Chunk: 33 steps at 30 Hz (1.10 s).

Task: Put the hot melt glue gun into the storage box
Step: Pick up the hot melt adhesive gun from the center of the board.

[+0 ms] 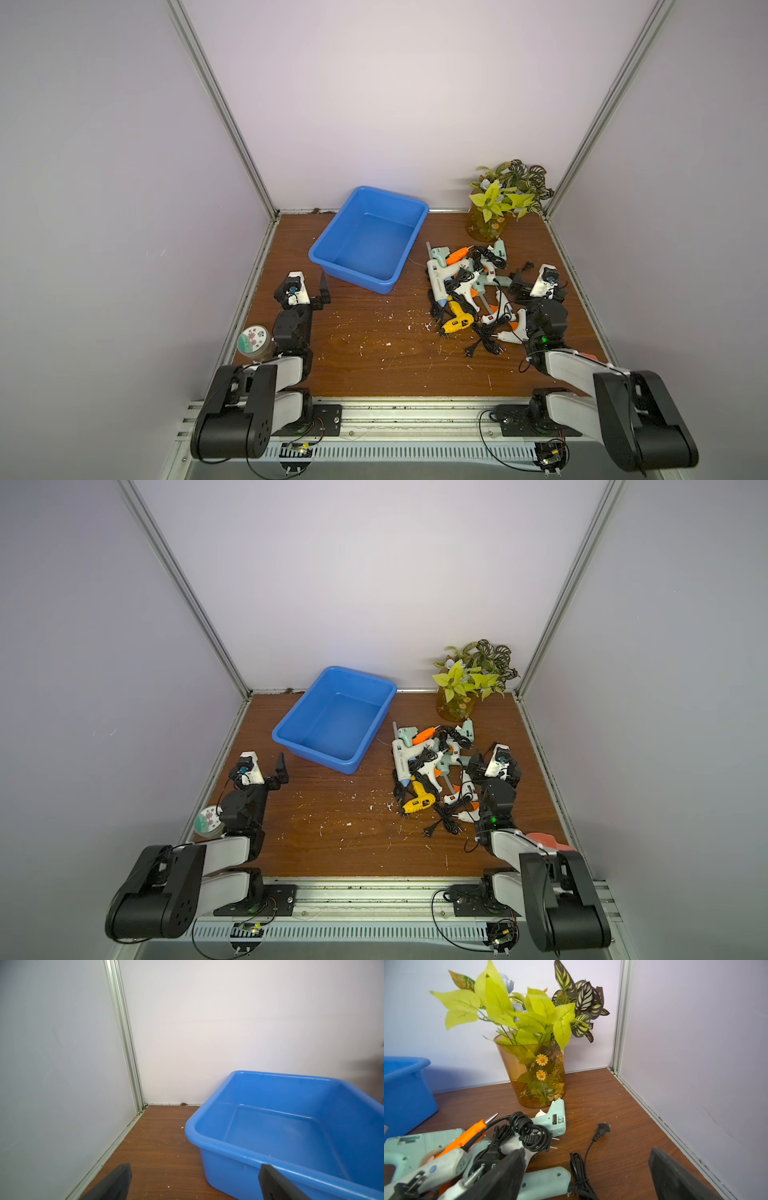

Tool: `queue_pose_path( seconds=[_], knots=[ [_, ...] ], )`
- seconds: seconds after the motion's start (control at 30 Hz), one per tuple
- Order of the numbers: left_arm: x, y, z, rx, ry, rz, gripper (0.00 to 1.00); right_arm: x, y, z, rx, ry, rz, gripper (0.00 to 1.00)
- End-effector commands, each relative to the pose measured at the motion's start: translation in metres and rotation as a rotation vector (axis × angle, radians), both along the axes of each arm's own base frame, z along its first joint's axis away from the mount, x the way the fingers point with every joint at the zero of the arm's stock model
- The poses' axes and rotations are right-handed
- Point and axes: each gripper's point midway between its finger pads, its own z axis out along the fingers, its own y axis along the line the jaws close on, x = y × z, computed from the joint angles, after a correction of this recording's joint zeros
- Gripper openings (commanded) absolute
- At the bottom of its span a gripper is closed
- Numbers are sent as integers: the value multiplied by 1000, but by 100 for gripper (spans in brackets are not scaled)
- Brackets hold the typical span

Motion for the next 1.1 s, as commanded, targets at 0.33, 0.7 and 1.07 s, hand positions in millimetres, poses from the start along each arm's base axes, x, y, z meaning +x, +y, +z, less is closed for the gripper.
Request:
queue_pose_path(
  seconds=[0.33, 0.7, 1.07],
  knots=[
    [-7, -17, 34, -261, -2, -114, 100, -15, 72, 6, 331, 171, 194, 95],
    [1, -27, 42, -376, 132, -158, 100, 24, 197, -21, 180, 488, 403, 76],
    [14, -27, 32, -450, 231, -141, 100, 47, 268, -57, 82, 739, 443, 62]
  ],
)
